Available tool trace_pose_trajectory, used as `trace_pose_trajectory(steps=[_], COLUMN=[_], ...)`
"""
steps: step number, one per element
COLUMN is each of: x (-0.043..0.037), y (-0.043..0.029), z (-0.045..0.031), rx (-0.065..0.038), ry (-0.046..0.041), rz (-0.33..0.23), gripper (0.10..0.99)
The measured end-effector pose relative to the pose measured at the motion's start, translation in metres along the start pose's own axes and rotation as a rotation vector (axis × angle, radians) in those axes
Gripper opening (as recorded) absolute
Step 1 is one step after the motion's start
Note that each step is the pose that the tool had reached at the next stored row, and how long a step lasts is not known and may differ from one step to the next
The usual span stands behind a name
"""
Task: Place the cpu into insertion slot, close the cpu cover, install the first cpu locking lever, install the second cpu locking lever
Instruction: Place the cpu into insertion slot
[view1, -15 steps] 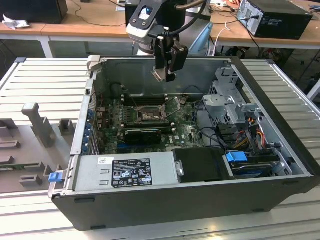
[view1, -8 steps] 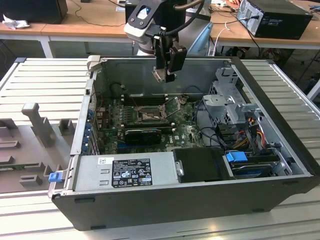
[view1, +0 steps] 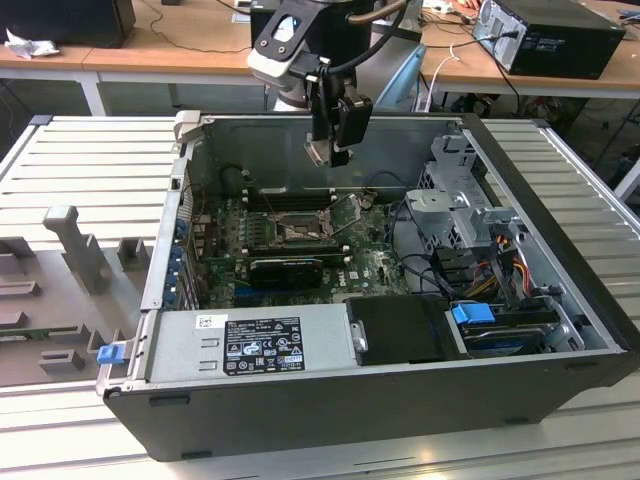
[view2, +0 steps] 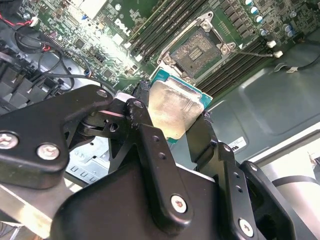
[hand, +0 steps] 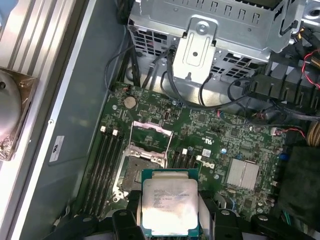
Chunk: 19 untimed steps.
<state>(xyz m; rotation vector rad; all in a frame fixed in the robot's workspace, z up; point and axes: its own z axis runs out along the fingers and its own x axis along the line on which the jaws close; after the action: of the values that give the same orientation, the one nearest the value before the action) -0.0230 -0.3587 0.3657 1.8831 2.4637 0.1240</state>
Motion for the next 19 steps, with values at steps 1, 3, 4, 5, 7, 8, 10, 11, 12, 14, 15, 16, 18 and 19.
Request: trace_pose_trajectory(steps=[1, 3, 4, 5, 7, 8, 10, 11, 12, 14, 15, 16, 18, 19], x=[0.0, 0.0, 0.0, 0.0, 0.0, 0.0, 0.0, 0.0, -0.0001, -0.0001, -0.0001, -0.0001, -0.0002, -0.0002], y=[0.0, 0.0, 0.0, -0.0001, -0.0001, -0.0001, -0.0003, -0.0005, -0.0006, -0.0008, -0.0009, -0.001, -0.0012, -0.0014], z=[0.0001, 0.0004, 0.0005, 0.0006, 0.001, 0.0018, 0.0037, 0.0049, 0.0057, 0.0077, 0.0089, 0.0099, 0.0131, 0.0153], rx=[0.0, -0.001, -0.001, -0.001, -0.001, -0.002, -0.002, -0.002, -0.002, -0.002, -0.001, 0.0, 0.004, 0.006], ry=[-0.0001, -0.0018, -0.0025, -0.0033, -0.0059, -0.0082, -0.011, -0.0111, -0.0111, -0.0112, -0.011, -0.0109, -0.0102, -0.0097], rz=[0.004, 0.024, 0.031, 0.041, 0.071, 0.096, 0.126, 0.128, 0.128, 0.129, 0.13, 0.13, 0.131, 0.131], gripper=[0.537, 0.537, 0.537, 0.537, 0.537, 0.537, 0.537, 0.537, 0.537, 0.537, 0.537, 0.537, 0.537, 0.537])
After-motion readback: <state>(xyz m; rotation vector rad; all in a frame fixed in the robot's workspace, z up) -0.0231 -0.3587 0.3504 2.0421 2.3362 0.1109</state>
